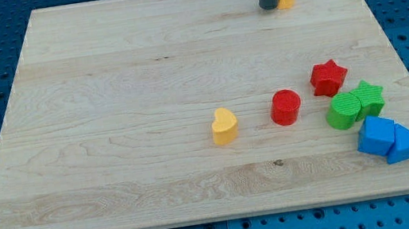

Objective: Push the yellow heart up a bit

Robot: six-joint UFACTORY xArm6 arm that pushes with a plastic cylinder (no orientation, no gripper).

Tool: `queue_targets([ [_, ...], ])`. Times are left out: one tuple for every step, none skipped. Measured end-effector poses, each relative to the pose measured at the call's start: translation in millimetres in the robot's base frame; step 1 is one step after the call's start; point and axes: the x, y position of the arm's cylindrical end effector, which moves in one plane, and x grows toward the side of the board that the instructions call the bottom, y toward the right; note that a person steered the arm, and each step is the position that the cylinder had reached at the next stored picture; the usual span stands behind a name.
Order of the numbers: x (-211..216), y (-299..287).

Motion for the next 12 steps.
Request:
queue_targets([
  [-5,2],
  [-5,18],
  [-5,39],
  [6,42],
  [36,-32],
  [82,-123],
  [144,-190],
  [227,-199],
  [294,-199],
  [309,-184],
  [309,-158],
  [302,-133],
])
